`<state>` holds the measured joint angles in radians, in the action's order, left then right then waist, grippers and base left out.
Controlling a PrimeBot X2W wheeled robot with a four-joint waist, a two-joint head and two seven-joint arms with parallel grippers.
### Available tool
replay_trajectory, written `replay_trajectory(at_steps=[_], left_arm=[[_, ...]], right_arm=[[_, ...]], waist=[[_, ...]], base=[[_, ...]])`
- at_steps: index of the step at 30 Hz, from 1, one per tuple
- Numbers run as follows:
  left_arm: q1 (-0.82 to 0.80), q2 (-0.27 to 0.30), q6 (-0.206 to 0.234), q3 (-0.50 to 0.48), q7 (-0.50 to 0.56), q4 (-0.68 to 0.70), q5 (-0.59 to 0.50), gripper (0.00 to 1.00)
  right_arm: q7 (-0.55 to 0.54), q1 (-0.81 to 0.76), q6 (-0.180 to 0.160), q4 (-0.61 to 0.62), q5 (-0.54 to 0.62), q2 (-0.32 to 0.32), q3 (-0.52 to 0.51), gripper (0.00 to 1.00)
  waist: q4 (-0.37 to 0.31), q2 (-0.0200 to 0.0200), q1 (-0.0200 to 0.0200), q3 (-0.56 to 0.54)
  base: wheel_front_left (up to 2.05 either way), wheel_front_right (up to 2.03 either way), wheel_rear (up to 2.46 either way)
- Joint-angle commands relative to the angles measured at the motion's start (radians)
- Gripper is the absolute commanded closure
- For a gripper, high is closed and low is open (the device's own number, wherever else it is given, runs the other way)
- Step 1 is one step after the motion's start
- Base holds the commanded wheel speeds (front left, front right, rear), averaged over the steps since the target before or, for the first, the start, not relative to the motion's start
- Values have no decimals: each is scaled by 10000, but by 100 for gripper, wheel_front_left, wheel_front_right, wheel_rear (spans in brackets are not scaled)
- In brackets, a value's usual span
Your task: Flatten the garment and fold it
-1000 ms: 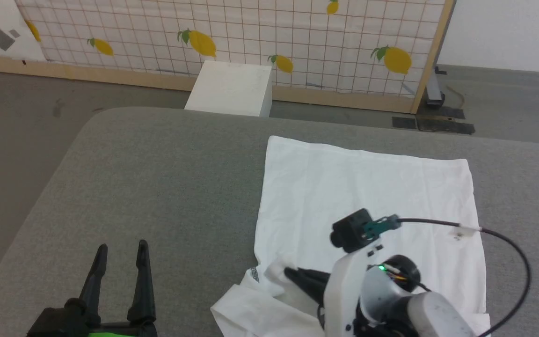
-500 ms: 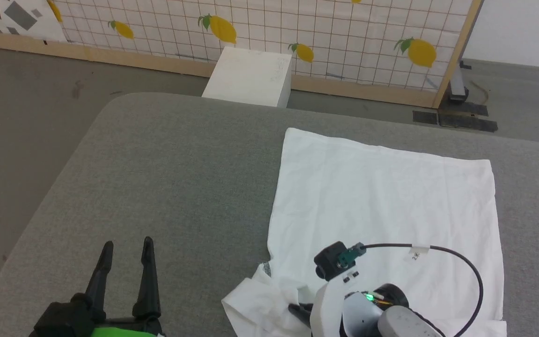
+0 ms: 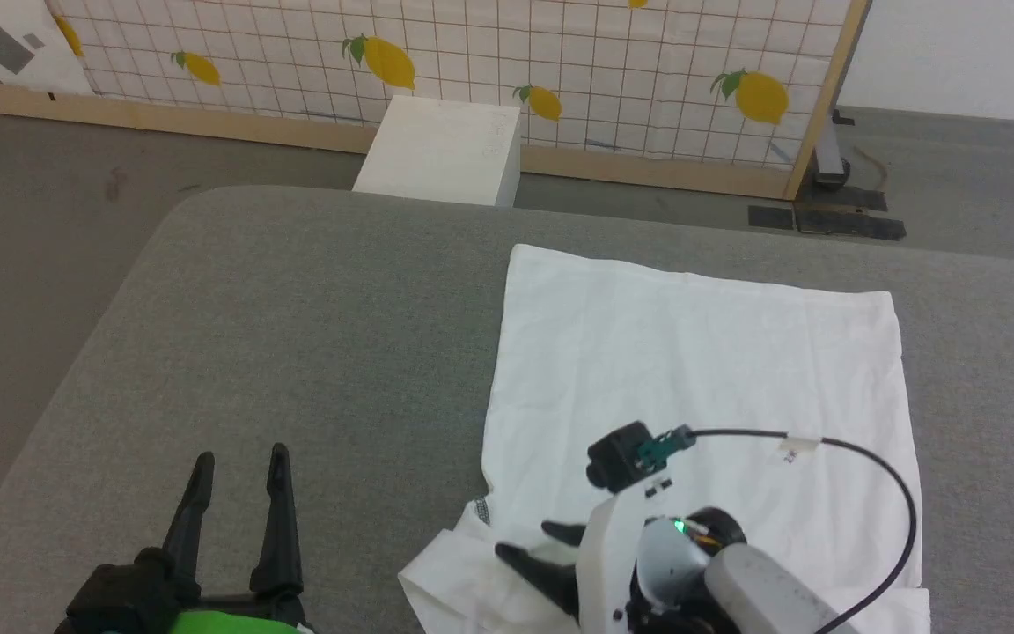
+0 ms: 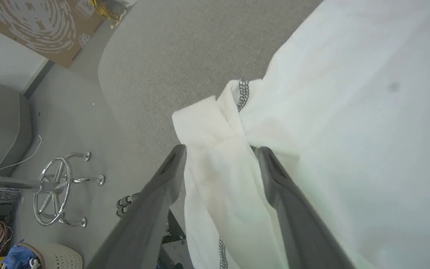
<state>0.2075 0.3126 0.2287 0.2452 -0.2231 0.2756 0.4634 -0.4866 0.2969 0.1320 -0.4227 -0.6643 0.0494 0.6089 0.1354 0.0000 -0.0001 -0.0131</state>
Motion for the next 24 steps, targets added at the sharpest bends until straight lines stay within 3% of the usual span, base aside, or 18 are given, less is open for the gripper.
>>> replay_trajectory(at_steps=[1, 5, 14, 18, 24], left_arm=[[-137, 6, -15, -8, -76, 41, 10, 0], [-177, 47, 3, 6, -76, 152, -40, 0], [-333, -83, -68, 216, -125, 156, -67, 0], [-262, -271, -161, 311, -222, 55, -34, 0], [-131, -422, -412, 382, -339, -80, -223, 0]], right_arm=[[157, 253, -13, 210, -81, 9, -279, 0], [686, 166, -13, 916, 288, 9, -1831, 0], [2262, -1552, -13, 4140, 3193, 9, -5998, 0], [3014, -2585, -13, 5361, 3962, 9, -7291, 0], [4364, -3990, -13, 5943, 4078, 9, -8486, 0]], waist=[[-147, 0, 1, 14], [-339, 0, 1, 123], [-814, 0, 1, 418], [-1061, 0, 1, 512], [-1318, 0, 1, 563]], base=[[0, 0, 0], [0, 0, 0], [0, 0, 0], [0, 0, 0], [0, 0, 0]])
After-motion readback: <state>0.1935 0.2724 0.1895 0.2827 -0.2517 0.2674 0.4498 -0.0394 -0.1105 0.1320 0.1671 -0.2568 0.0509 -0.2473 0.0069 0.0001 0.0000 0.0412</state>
